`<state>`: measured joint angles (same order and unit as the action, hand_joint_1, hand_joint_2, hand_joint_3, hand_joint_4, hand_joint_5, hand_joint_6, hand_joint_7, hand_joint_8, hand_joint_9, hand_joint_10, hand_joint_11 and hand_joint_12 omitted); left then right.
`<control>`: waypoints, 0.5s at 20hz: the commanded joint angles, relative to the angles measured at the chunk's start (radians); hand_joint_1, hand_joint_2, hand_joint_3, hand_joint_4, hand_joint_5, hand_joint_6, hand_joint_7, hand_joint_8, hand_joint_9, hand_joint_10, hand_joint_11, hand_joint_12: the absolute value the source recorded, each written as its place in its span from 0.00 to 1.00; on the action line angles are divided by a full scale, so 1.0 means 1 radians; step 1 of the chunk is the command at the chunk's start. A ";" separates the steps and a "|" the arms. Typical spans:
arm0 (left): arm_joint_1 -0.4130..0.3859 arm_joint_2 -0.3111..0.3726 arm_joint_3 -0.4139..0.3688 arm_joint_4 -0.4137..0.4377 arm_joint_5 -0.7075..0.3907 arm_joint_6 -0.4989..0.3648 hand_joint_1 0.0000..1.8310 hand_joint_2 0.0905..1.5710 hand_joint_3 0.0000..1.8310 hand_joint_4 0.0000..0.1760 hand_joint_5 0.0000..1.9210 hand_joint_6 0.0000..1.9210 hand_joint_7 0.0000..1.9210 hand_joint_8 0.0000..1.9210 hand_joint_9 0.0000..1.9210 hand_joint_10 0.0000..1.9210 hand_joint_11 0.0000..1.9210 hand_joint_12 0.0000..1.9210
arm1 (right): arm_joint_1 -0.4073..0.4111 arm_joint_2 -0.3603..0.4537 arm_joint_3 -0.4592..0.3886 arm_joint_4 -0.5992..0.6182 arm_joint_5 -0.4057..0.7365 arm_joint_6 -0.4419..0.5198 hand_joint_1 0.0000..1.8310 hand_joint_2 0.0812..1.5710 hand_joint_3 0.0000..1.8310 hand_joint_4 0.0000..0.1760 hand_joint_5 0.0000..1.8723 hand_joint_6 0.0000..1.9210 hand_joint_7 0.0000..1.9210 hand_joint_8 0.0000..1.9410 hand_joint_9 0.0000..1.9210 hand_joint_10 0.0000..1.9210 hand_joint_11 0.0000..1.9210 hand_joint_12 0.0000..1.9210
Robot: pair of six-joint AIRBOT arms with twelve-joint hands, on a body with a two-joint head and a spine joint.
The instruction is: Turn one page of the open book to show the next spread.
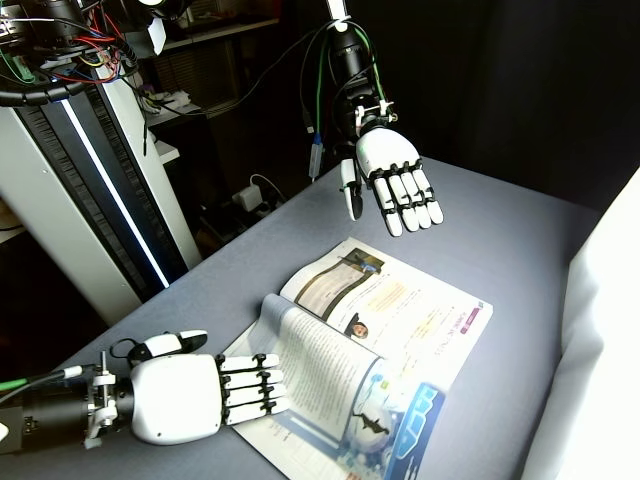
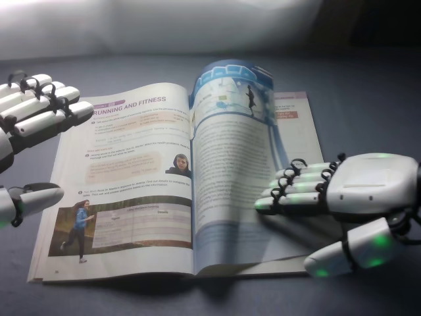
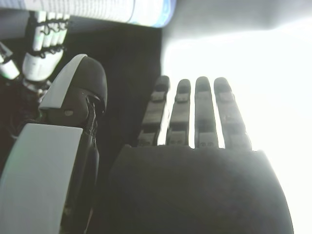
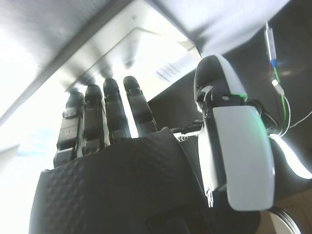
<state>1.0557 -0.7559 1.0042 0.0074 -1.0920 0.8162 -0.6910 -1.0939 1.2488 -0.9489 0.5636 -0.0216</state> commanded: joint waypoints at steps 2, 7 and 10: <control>0.005 0.013 -0.003 -0.036 -0.122 0.004 0.15 0.90 0.00 0.00 0.03 0.00 0.00 0.00 0.00 0.00 0.00 0.00 | -0.004 -0.032 0.019 0.072 0.087 -0.016 0.00 0.76 0.00 0.00 0.00 0.00 0.00 0.00 0.00 0.00 0.00 0.00; 0.031 0.012 -0.006 -0.055 -0.127 0.005 0.14 0.91 0.00 0.00 0.04 0.00 0.00 0.00 0.00 0.00 0.00 0.00 | 0.015 -0.100 0.059 0.164 0.151 -0.069 0.00 0.78 0.00 0.00 0.00 0.00 0.00 0.00 0.00 0.00 0.00 0.00; 0.049 0.008 -0.007 -0.068 -0.129 0.005 0.18 0.92 0.00 0.00 0.05 0.00 0.02 0.00 0.00 0.00 0.00 0.00 | 0.034 -0.138 0.073 0.246 0.202 -0.134 0.00 0.77 0.00 0.00 0.00 0.00 0.00 0.00 0.00 0.00 0.00 0.00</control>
<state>1.1118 -0.7517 0.9981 -0.0380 -1.1034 0.8188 -0.6662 -1.2388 1.3220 -0.7441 0.6533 -0.1600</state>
